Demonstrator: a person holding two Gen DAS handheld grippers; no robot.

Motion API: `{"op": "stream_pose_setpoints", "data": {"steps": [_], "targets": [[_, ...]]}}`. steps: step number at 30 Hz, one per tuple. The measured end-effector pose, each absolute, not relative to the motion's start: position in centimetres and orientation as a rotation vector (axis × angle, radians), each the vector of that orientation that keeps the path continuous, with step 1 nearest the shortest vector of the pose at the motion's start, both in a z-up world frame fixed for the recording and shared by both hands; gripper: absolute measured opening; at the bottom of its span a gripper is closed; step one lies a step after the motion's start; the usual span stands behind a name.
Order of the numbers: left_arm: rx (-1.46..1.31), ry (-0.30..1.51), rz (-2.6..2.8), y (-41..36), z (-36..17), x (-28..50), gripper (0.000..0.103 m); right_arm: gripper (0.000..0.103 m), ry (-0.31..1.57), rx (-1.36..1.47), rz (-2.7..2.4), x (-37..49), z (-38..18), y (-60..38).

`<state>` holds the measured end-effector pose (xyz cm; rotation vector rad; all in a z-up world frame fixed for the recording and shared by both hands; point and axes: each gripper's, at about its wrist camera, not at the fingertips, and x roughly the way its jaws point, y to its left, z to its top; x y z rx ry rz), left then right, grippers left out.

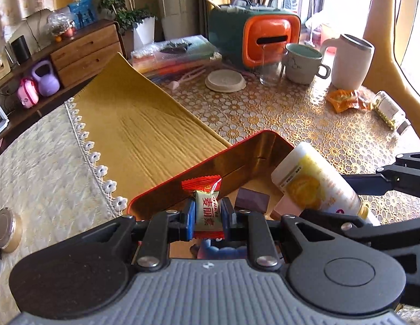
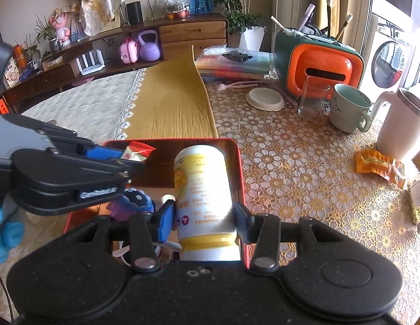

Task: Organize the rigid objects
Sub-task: 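Carry the candy in the left tool while the right tool carries the bottle into the tin, then open the left tool inside the tin while the right tool opens, releasing candy and bottle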

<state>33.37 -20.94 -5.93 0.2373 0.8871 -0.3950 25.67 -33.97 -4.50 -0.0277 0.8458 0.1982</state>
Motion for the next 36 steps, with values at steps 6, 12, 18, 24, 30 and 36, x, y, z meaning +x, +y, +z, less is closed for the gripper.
{"op": "stream_pose_setpoints", "data": {"steps": [6,12,18,24,30,36], "targets": [[0.238,0.912,-0.405,-21.4,-7.0,34.3,0.019,0.045,0.885,-0.036,0.222,26.2,-5.4,-33.5],[0.23,0.948,-0.407,-21.8,-8.1,35.2,0.019,0.045,0.898,-0.045,0.22,26.6,-6.1,-33.3],[0.213,0.988,-0.398,-21.5,-8.9,35.9,0.019,0.045,0.918,-0.051,0.222,26.8,-6.7,-33.2],[0.201,1.03,-0.385,-21.3,-9.7,36.5,0.019,0.045,0.903,-0.064,0.229,26.7,-6.6,-33.0],[0.198,1.044,-0.375,-21.2,-9.9,36.6,0.019,0.045,0.885,-0.071,0.228,26.6,-6.2,-32.9],[0.205,1.051,-0.369,-21.2,-9.9,36.6,0.02,0.045,0.887,-0.069,0.224,26.3,-6.1,-32.9]]}}
